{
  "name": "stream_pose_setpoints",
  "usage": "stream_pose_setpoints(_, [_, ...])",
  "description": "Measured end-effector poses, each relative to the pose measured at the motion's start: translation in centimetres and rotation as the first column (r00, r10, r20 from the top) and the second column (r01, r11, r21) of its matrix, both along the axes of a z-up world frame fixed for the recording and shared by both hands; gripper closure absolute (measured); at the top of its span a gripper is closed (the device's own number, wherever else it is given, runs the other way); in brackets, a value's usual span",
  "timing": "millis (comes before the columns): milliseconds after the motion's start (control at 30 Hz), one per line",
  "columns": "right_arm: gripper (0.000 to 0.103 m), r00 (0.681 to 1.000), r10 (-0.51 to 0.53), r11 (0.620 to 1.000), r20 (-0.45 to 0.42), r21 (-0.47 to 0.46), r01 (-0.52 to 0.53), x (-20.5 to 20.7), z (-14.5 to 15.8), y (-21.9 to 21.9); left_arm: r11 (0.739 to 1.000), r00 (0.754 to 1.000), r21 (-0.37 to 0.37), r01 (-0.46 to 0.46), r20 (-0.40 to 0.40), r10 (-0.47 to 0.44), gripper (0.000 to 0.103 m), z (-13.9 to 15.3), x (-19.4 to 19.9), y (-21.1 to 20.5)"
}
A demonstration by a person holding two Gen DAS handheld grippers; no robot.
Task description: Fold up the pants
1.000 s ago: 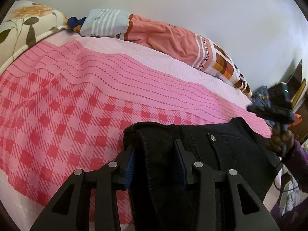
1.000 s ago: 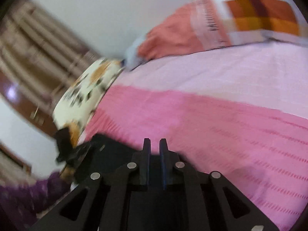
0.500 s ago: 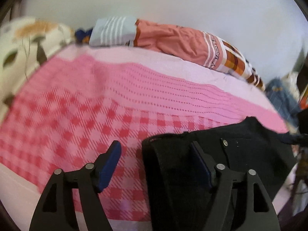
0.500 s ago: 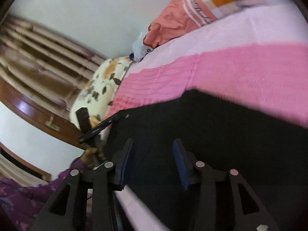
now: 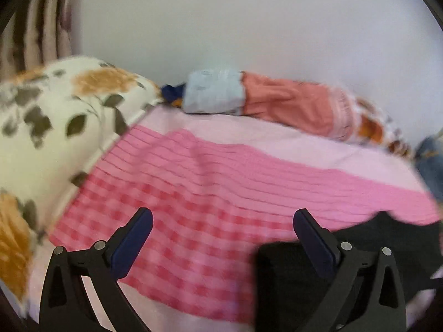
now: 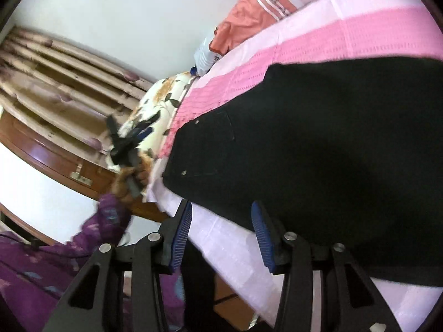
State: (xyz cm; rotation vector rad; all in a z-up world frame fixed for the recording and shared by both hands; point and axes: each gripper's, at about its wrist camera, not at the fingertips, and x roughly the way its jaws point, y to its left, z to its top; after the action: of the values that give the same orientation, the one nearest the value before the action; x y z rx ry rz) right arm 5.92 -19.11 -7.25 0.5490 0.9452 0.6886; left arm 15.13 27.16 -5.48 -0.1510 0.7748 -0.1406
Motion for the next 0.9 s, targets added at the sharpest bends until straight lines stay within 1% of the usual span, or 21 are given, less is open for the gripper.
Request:
stream_pose_setpoints(33, [0.060,1.000,0.001,1.000,0.004,-0.006,-0.001,0.4,-0.1,0.4,0.999,1.000,-0.044,0.026,-0.008,-0.026,0.002,0.3,-0.4,-0.3])
stream_pose_setpoints(100, [0.060,1.000,0.015,1.000,-0.007,-0.009,-0.015,1.1,-0.9,1.7,0.994,0.998,-0.095,0.063,-0.006,-0.063,0.002,0.5,-2.1,-1.2])
stream_pose_setpoints(200, [0.059,0.998,0.045,0.996,-0.032,-0.073,-0.048,1.8,-2.6,3.4,0.989,0.995,-0.114,0.098,-0.008,-0.100,0.002,0.2,-4.9,-2.9])
stream_pose_setpoints(233, [0.059,0.997,0.057,0.991,-0.045,-0.118,-0.062,1.9,-3.2,4.1,0.989,0.995,-0.111,0.097,-0.008,-0.098,0.002,0.2,-5.9,-3.2])
stream_pose_setpoints(267, [0.059,0.998,0.059,0.988,-0.029,-0.144,-0.063,1.9,-3.0,4.5,0.992,0.997,-0.103,0.075,-0.008,-0.076,0.002,0.0,-7.0,-3.2])
stream_pose_setpoints(300, [0.060,0.998,0.059,0.989,-0.014,-0.133,-0.061,1.9,-2.5,4.6,0.993,0.998,-0.108,0.053,-0.010,-0.054,0.002,-0.1,-7.7,-2.9])
stream_pose_setpoints(333, [0.060,0.998,0.058,0.993,-0.005,-0.104,-0.058,2.0,-2.0,4.5,0.990,0.999,-0.138,0.024,-0.020,-0.027,0.002,-0.4,-8.5,-2.2])
stream_pose_setpoints(367, [0.060,0.998,0.057,0.995,0.016,-0.079,-0.055,2.0,-1.2,4.3,0.978,0.999,-0.207,-0.012,-0.043,0.003,0.002,-0.9,-9.6,-1.1])
stream_pose_setpoints(400, [0.059,0.998,0.058,0.995,0.031,-0.078,-0.056,2.0,-0.6,4.3,0.956,0.996,-0.291,-0.047,-0.083,0.024,0.002,-1.7,-10.5,0.1])
stream_pose_setpoints(433, [0.056,0.997,0.064,0.995,0.046,-0.085,-0.059,2.0,-0.1,4.4,0.931,0.991,-0.356,-0.076,-0.128,0.032,0.002,-2.5,-11.2,1.0])
stream_pose_setpoints(467, [0.052,0.996,0.070,0.994,0.048,-0.088,-0.066,1.9,0.1,4.5,0.907,0.984,-0.408,-0.108,-0.172,0.040,0.002,-3.1,-12.0,1.7])
stream_pose_setpoints(500, [0.050,0.996,0.073,0.994,0.042,-0.083,-0.070,1.9,0.1,4.5,0.884,0.980,-0.450,-0.126,-0.197,0.040,0.002,-3.6,-12.8,2.0])
stream_pose_setpoints(533, [0.050,0.997,0.069,0.995,0.033,-0.075,-0.066,1.8,0.1,4.3,0.842,0.976,-0.525,-0.123,-0.216,0.008,0.002,-4.2,-13.7,2.2])
stream_pose_setpoints(567, [0.050,0.998,0.062,0.996,0.016,-0.059,-0.061,1.8,-0.3,4.2,0.815,0.972,-0.567,-0.115,-0.234,-0.026,0.002,-4.6,-14.2,1.9])
stream_pose_setpoints(600, [0.050,0.998,0.058,0.997,0.001,-0.042,-0.058,1.8,-0.7,4.0,0.801,0.963,-0.590,-0.102,-0.262,-0.070,0.003,-5.0,-14.5,1.2])
stream_pose_setpoints(667, [0.049,0.999,0.044,0.999,-0.031,-0.017,-0.045,1.7,-1.5,3.9,0.799,0.946,-0.593,-0.101,-0.305,-0.107,0.013,-5.9,-14.5,-0.1])
stream_pose_setpoints(733, [0.049,0.998,0.042,0.999,-0.046,-0.021,-0.043,1.6,-1.8,4.1,0.776,0.930,-0.622,-0.108,-0.339,-0.142,0.051,-6.9,-14.1,-0.8])
stream_pose_setpoints(767, [0.049,0.998,0.044,0.999,-0.046,-0.023,-0.045,1.3,-1.9,4.1,0.768,0.922,-0.629,-0.117,-0.356,-0.151,0.055,-7.4,-14.0,-1.3])
stream_pose_setpoints(833, [0.049,0.998,0.052,0.998,-0.035,-0.024,-0.053,1.0,-1.6,4.3,0.762,0.916,-0.635,-0.125,-0.370,-0.158,0.055,-8.0,-13.6,-2.0])
stream_pose_setpoints(867, [0.049,0.998,0.053,0.998,-0.032,-0.026,-0.054,0.9,-1.5,4.4,0.748,0.911,-0.652,-0.126,-0.374,-0.173,0.055,-8.4,-13.3,-2.5])
stream_pose_setpoints(900, [0.049,0.998,0.053,0.998,-0.032,-0.023,-0.054,1.0,-1.5,4.4,0.743,0.911,-0.657,-0.130,-0.375,-0.173,0.055,-8.4,-13.0,-2.8])
